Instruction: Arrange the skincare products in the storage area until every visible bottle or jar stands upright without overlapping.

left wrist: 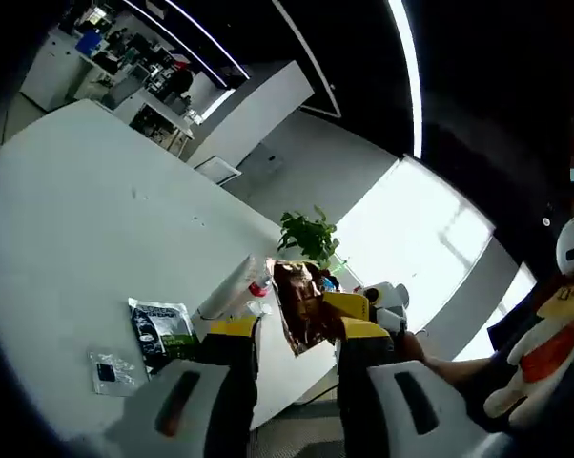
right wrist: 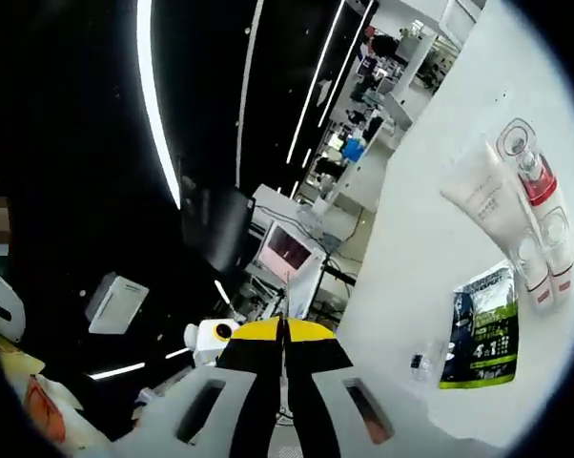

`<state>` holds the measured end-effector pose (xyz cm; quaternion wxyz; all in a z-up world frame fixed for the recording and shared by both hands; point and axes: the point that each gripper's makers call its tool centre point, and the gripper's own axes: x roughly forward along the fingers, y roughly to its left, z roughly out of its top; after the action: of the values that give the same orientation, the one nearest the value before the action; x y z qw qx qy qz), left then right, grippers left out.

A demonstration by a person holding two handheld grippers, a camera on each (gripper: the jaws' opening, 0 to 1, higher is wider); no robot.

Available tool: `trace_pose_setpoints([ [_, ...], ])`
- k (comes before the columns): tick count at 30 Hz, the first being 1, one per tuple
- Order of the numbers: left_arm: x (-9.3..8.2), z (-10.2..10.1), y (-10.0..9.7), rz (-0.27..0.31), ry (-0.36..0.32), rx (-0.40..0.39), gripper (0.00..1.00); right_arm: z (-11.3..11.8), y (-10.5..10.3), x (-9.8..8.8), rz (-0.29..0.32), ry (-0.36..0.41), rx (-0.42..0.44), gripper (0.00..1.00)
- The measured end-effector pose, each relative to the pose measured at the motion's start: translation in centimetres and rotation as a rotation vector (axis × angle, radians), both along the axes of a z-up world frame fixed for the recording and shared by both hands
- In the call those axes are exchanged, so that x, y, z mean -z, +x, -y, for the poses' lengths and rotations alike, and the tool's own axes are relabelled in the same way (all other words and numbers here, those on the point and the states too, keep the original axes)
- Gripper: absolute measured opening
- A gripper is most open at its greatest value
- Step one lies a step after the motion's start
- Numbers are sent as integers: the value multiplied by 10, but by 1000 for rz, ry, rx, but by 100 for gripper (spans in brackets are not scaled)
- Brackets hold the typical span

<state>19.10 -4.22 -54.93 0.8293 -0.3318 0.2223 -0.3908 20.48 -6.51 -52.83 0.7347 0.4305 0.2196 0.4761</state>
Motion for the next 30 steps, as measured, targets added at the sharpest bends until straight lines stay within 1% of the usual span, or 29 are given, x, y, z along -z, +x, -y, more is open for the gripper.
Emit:
trace_pose_setpoints([
  [2,2,3,-3,-11,-11,0,14,-4,-2,0,3,-6,-11,1],
  [3,0,4,-4,-20,-42,-2,14,-2,-1,2,7,-13,-3,1],
  [4,-1,2,-1,-30,-70,-35,13,-2,-1,3,-1,-10,-6,1],
  [6,-4,2,-1,-53,-131,-49,9,0,0,7,-6,-23,0,1],
  [7,-4,3,-3,-80,-159,-46,7,0,1,8,-4,-29,0,1],
  [8,-3,4,-3,-94,-169,-44,4,1,0,10,-4,-40,0,1],
  [9,-2,5,-4,-101,-174,-40,3,1,1,13,13,-64,10,1],
  [11,1,5,-4,-118,-167,-36,3,0,0,15,12,-74,4,2],
  [16,2,5,-5,-179,-212,-17,3,-2,5,16,52,-116,8,8],
  [19,4,6,-6,-195,-201,1,3,-6,12,12,65,-121,-8,15],
  [21,8,7,-6,-209,-189,14,3,-10,15,10,98,-143,-21,18],
  [23,11,8,-7,-227,-190,26,3,-16,15,10,94,-137,-52,20],
  [24,11,8,-7,-226,-190,28,3,-18,15,10,107,-148,-56,18],
  [25,11,8,-8,-226,-194,29,3,-19,15,12,121,-164,-59,13],
  [26,11,6,-7,-229,-205,28,3,-20,17,18,132,-200,-56,8],
  [27,13,5,-6,-247,-212,30,3,-20,17,17,138,-194,-51,8],
  [28,15,3,-5,-247,-208,21,3,-21,18,19,125,-196,-53,6],
  [29,19,3,-4,-258,-202,25,3,-22,19,24,127,-223,-55,3],
  [30,23,2,-4,-267,-190,24,3,-23,18,27,150,-248,-64,2],
])
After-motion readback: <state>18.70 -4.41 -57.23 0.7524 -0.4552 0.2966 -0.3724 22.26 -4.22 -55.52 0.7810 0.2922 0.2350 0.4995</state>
